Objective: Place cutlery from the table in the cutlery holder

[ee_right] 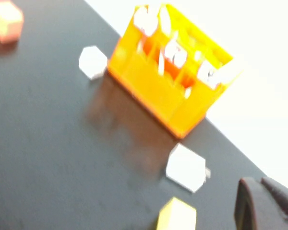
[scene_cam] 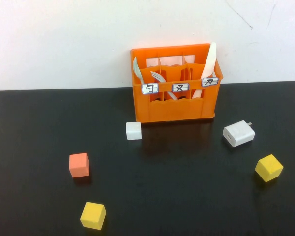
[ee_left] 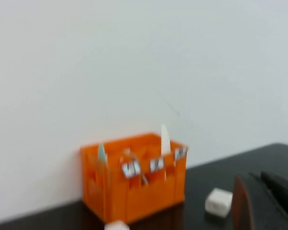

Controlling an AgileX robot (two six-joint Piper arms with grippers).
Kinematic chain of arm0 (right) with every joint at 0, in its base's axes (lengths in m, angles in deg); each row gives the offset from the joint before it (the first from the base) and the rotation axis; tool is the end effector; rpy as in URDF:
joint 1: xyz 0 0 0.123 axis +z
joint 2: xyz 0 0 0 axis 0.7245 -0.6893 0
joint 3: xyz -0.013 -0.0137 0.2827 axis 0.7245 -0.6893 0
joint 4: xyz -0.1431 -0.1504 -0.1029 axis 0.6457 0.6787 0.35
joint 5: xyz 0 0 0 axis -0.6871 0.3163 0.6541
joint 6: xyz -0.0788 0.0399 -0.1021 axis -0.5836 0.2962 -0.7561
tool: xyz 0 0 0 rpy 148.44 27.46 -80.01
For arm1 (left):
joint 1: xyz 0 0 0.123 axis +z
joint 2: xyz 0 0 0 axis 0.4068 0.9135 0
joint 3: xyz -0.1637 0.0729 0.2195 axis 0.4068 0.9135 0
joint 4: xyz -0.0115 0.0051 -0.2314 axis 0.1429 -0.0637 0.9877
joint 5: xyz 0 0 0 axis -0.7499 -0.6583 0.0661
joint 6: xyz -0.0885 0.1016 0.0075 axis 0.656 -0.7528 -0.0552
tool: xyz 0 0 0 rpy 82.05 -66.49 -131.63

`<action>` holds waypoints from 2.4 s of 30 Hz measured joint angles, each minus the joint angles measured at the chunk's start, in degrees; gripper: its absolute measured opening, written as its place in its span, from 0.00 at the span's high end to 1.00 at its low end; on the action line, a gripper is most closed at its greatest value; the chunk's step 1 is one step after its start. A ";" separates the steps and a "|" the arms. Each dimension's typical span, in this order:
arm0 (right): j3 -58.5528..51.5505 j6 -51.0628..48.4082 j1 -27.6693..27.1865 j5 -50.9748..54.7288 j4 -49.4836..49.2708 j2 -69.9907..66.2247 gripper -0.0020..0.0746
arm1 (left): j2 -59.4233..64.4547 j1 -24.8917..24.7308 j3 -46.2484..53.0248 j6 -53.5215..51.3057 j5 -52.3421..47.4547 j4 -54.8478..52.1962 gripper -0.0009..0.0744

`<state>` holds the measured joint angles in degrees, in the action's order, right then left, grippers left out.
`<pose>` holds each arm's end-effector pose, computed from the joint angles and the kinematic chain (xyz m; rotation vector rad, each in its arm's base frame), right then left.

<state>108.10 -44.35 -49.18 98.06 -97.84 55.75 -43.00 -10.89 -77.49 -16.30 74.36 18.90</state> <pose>0.1013 0.0562 0.2710 -0.8708 1.6267 -0.0710 0.0487 -0.0307 0.2934 0.3481 1.3596 -0.5644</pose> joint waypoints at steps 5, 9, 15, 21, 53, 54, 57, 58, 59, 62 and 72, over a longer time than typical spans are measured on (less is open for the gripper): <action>0.00 1.60 0.00 2.07 -4.39 6.11 0.98 | -0.80 0.00 3.42 1.00 -4.76 0.10 0.99; -0.23 3.04 0.37 2.59 -5.09 11.45 0.98 | -0.80 0.00 4.98 1.12 -5.31 -1.51 0.99; -3.72 8.36 3.61 -0.19 -5.34 14.84 0.98 | -0.80 0.00 6.65 1.60 -5.31 -1.76 0.99; -7.34 9.59 6.54 -2.12 -5.34 14.85 0.98 | -0.80 0.00 7.77 1.60 -7.00 -1.86 0.99; -9.39 9.82 6.72 1.58 -5.46 14.85 0.98 | -0.80 19.18 13.84 2.79 -13.35 1.24 0.99; -9.39 9.82 6.72 1.58 -5.46 14.85 0.98 | -0.80 21.09 14.54 2.88 -12.14 1.95 0.99; -9.39 9.82 6.72 1.62 -5.46 14.85 0.98 | -0.80 26.47 16.71 3.12 -6.71 4.28 0.99; -9.39 9.82 6.72 1.62 -5.46 14.85 0.98 | -0.80 28.01 17.30 3.06 -4.91 5.21 0.99; -9.39 9.82 6.72 1.62 -5.46 14.85 0.98 | -0.80 29.07 17.54 3.06 -3.66 6.09 0.99; -9.39 9.82 6.72 1.62 -5.46 14.85 0.98 | -0.80 31.37 17.59 3.06 -0.28 7.64 0.99; -9.48 9.82 6.72 1.62 -5.49 14.85 0.98 | -0.80 31.71 17.59 3.06 -6.36 8.38 0.99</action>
<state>98.62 -34.53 -42.47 99.68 -103.33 70.61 -43.80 20.83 -59.90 -13.24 68.00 27.28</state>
